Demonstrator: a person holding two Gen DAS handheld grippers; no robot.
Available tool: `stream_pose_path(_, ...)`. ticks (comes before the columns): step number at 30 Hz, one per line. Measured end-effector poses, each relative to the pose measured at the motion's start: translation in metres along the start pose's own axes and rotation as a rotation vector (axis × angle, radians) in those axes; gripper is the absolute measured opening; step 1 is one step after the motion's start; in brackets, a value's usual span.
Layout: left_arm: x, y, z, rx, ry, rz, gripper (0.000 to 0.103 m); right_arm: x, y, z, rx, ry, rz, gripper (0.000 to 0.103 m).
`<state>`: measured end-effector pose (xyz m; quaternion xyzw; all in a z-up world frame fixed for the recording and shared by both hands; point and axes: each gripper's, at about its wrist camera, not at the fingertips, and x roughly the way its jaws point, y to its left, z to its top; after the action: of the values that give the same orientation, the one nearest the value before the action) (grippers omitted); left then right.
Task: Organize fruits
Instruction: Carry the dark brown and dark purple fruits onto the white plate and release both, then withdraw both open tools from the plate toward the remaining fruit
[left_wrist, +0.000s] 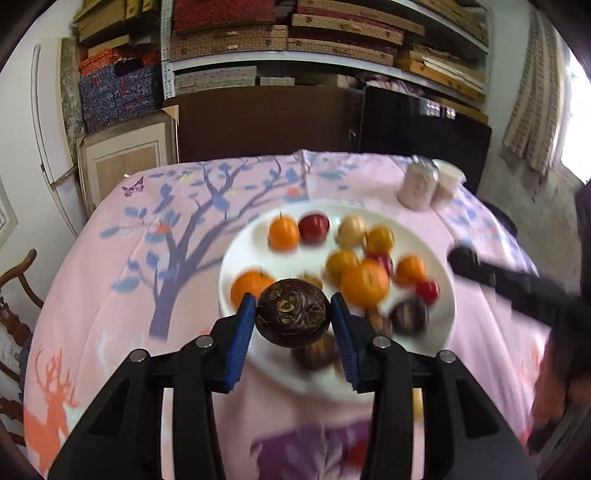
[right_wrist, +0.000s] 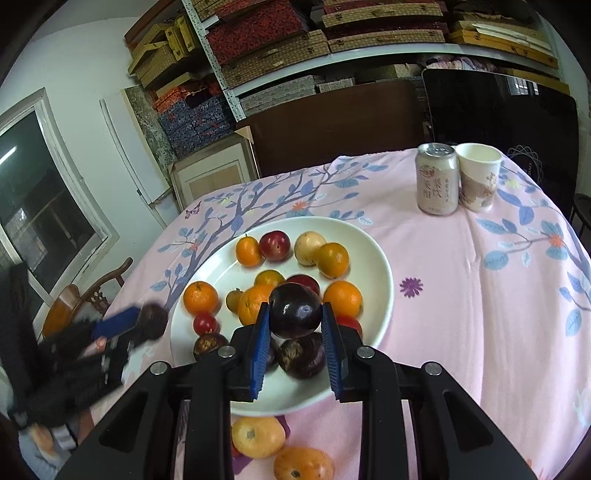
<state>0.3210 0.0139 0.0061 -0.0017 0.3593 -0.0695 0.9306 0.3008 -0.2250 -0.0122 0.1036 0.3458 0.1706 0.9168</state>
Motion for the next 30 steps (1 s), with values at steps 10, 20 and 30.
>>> stream_pose_path(10,0.057,0.008,0.024,-0.131,0.019,-0.01,0.078,0.024,-0.012,0.009,-0.003,0.012,-0.035,0.051)
stream_pose_path(20,-0.01,0.022,-0.035,-0.117,0.009,0.046,0.087,-0.01,-0.011,-0.011,0.054,-0.023,-0.026,0.057)
stream_pose_path(30,-0.041,-0.019,-0.126,0.08,0.052,0.103,0.087,-0.055,-0.016,-0.07,0.073,-0.073,-0.069,0.063)
